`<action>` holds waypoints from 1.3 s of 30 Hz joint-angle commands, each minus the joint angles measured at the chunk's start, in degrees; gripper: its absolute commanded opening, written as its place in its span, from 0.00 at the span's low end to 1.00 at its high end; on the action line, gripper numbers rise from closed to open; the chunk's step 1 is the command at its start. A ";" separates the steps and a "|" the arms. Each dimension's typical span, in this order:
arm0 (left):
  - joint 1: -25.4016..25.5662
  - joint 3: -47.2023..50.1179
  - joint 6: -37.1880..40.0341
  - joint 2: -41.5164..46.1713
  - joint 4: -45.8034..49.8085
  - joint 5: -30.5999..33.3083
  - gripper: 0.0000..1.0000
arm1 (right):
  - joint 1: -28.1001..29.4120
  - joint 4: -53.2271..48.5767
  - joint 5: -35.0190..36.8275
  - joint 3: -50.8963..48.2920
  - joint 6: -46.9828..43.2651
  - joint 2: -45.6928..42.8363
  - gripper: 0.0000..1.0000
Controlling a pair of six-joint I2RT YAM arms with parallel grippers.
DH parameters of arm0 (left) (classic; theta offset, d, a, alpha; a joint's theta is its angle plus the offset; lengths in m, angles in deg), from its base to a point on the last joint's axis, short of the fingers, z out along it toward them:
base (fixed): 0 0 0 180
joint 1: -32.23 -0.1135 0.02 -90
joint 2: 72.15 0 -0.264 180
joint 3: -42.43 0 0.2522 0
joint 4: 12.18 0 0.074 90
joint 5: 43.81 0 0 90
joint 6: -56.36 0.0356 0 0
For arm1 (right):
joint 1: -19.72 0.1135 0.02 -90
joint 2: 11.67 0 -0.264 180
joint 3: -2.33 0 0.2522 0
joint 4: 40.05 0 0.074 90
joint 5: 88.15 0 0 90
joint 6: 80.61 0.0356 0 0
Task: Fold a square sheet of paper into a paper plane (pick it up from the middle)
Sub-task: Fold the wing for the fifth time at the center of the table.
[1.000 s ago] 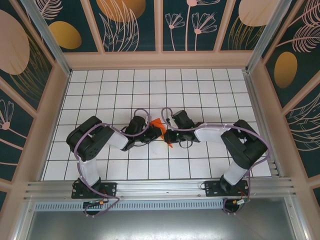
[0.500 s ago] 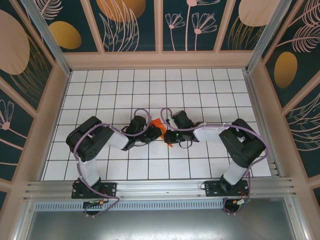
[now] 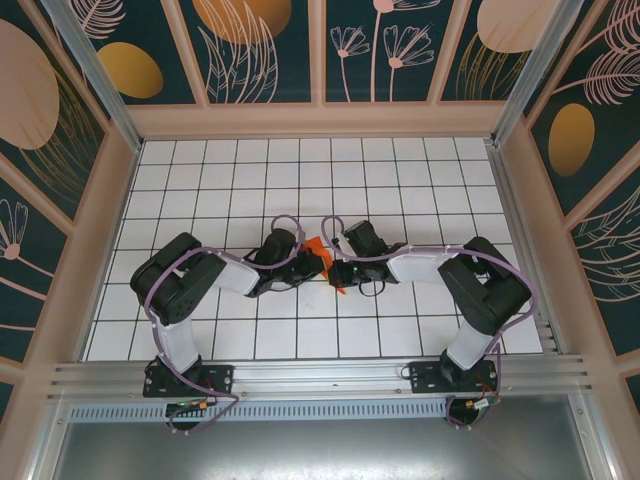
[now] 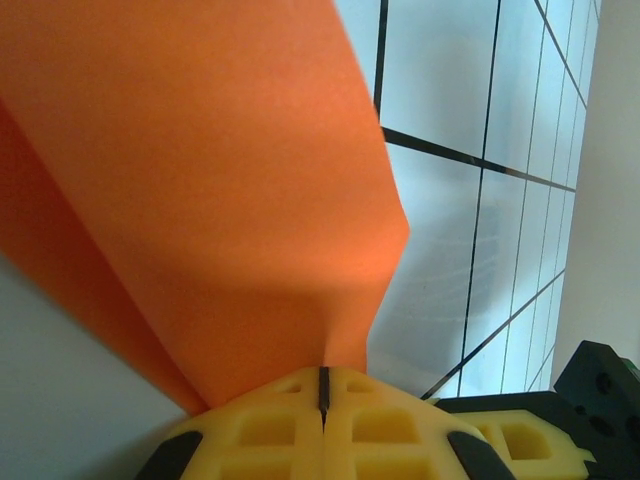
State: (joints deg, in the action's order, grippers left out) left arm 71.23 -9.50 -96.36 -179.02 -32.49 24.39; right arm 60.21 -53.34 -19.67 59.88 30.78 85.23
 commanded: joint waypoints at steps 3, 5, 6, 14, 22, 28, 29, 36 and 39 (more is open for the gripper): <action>-0.42 1.48 4.14 -6.33 14.18 12.64 0.00 | -0.42 -6.80 -0.55 -1.44 -0.52 -2.06 0.03; -0.45 1.57 4.27 -6.25 14.34 12.92 0.00 | -0.41 -6.75 -0.79 -2.30 -0.62 -2.13 0.03; -0.43 1.70 4.26 -6.30 14.35 13.01 0.00 | -0.41 -6.42 -0.95 -2.76 -0.60 -1.86 0.03; -0.43 2.21 4.19 -6.60 13.48 12.97 0.00 | -0.51 -6.07 -1.66 -3.51 -0.38 -2.63 0.03; -0.46 3.62 3.55 -6.06 10.82 12.22 0.00 | -2.39 -1.92 -6.33 -5.58 1.76 -8.08 0.05; -0.42 3.71 3.32 -6.39 10.13 11.85 0.00 | -2.35 -1.30 -7.79 -5.31 1.53 -5.54 0.06; -0.46 3.84 3.30 -6.42 10.06 11.83 0.00 | -2.35 -1.47 -7.66 -5.42 1.42 -5.34 0.06; -0.43 3.82 3.11 -6.58 10.00 11.87 0.00 | -2.35 -3.21 -6.00 -6.61 0.53 -4.17 0.06; -0.47 3.81 3.01 -6.72 10.01 11.96 0.00 | -2.35 -3.36 -5.80 -6.76 0.50 -2.89 0.06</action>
State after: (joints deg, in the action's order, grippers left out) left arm 71.56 -8.39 -95.37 -179.02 -34.65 25.24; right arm 58.01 -54.34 -25.64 54.46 31.85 80.64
